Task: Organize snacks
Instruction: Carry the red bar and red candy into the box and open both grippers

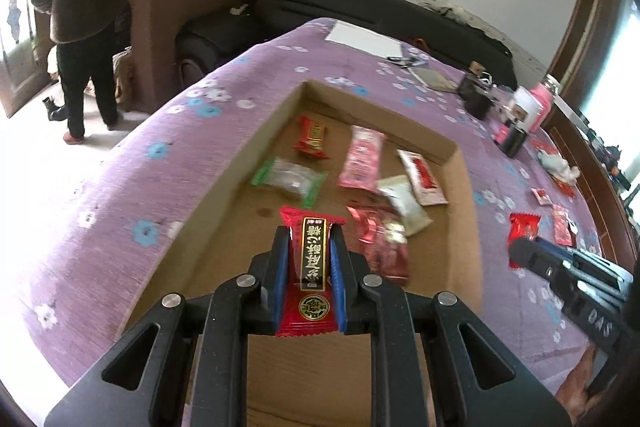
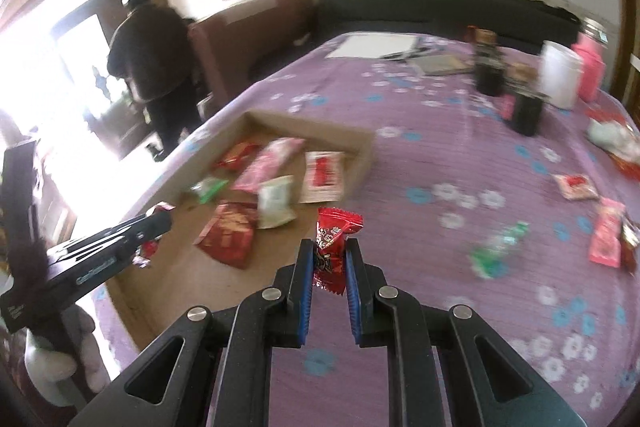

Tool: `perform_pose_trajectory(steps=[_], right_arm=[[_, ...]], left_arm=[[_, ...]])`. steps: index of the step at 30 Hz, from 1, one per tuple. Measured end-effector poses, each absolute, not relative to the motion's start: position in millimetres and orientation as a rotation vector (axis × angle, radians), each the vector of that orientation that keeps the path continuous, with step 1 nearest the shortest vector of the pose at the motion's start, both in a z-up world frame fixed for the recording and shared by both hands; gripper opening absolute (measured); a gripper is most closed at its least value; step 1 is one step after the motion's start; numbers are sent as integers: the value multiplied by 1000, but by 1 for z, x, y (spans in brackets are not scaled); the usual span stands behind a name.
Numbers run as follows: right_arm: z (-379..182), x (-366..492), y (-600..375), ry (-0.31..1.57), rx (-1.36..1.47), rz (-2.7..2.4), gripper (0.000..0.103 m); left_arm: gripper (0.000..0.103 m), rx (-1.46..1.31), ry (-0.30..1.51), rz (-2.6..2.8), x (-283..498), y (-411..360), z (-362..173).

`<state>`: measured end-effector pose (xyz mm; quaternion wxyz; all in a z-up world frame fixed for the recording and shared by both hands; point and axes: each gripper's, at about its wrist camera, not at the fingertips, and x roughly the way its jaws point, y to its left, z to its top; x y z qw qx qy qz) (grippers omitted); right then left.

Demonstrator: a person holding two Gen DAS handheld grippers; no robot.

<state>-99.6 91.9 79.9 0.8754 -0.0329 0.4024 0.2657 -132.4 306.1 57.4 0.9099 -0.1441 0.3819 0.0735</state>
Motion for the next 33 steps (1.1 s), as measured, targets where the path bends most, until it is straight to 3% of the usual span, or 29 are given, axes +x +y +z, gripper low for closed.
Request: perform_pose_trajectory(steps=[11, 26, 28, 30, 32, 33], right_arm=[[49, -112, 180, 930, -180, 711, 15], [32, -112, 209, 956, -204, 741, 18], [36, -114, 207, 948, -195, 746, 22], [41, -117, 204, 933, -189, 751, 26], [46, -120, 201, 921, -180, 756, 28], [48, -121, 199, 917, -175, 760, 29]], left_arm=[[16, -328, 833, 160, -120, 331, 37], [18, -317, 794, 157, -126, 328, 50], [22, -313, 790, 163, -128, 327, 53], [41, -306, 780, 178, -131, 325, 57], [51, -297, 764, 200, -135, 324, 61], [51, -291, 755, 211, -137, 323, 64]])
